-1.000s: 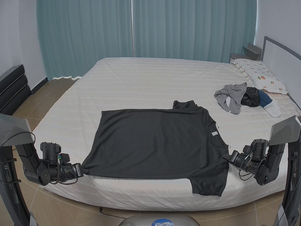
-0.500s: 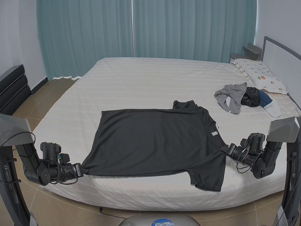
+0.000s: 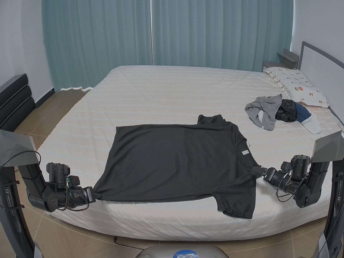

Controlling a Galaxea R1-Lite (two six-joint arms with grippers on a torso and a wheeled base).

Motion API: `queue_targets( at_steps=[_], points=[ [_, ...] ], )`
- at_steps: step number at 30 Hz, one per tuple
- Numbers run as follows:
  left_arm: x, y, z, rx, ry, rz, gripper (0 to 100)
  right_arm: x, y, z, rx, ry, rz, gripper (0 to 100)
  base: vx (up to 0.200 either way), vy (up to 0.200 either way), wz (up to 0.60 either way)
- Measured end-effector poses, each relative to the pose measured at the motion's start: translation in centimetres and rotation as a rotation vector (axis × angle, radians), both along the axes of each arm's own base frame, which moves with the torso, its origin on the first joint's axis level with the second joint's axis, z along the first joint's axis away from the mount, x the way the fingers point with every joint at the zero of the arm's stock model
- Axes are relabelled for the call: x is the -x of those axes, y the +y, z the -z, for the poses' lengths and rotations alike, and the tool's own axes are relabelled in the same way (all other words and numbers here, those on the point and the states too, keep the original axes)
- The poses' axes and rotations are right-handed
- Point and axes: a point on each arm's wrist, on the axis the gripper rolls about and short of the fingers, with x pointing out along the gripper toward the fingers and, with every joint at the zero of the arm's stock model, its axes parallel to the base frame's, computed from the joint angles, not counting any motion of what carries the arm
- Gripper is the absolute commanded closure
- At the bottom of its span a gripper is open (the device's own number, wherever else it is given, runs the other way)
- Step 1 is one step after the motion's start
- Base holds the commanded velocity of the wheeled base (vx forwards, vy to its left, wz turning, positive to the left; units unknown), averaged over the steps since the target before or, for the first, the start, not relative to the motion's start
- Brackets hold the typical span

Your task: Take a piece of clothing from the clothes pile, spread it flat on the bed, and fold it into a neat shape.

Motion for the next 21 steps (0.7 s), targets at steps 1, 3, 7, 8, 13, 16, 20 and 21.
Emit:
queue_targets(
  at_steps=[1, 3, 7, 8, 13, 16, 20, 21],
  points=[
    [0.0, 0.0, 0.0, 0.0, 0.001, 0.0, 100, 0.6, 0.1, 0.0, 0.002, 0.006, -0.014, 0, 0.0, 0.0, 0.0],
    [0.0, 0.0, 0.0, 0.0, 0.001, 0.0, 100, 1.6, 0.4, 0.1, 0.004, 0.012, -0.037, 0, 0.0, 0.0, 0.0],
    [0.1, 0.0, 0.0, 0.001, 0.004, -0.001, 100, 3.3, 1.5, 0.7, 0.005, 0.058, -0.096, 0, 0.0, 0.0, 0.0],
    [0.1, 0.0, 0.1, 0.001, 0.005, -0.001, 100, 3.6, 1.8, 0.9, 0.005, 0.071, -0.108, 0, 0.0, 0.0, 0.0],
    [0.1, 0.0, 0.1, 0.001, 0.006, -0.001, 100, 4.2, 2.9, 1.5, 0.008, 0.104, -0.147, 0, 0.0, 0.0, 0.0],
    [0.1, 0.0, 0.1, 0.001, 0.006, -0.001, 100, 4.0, 3.4, 1.7, 0.012, 0.104, -0.161, 0, 0.0, 0.0, 0.0],
    [0.1, 0.0, 0.1, 0.001, 0.006, -0.001, 100, 3.6, 3.6, 2.1, 0.012, 0.101, -0.162, 0, 0.0, 0.0, 0.0],
    [0.1, 0.0, 0.1, 0.001, 0.005, -0.001, 100, 3.5, 3.6, 2.2, 0.011, 0.1, -0.163, 0, 0.0, 0.0, 0.0]
  ],
)
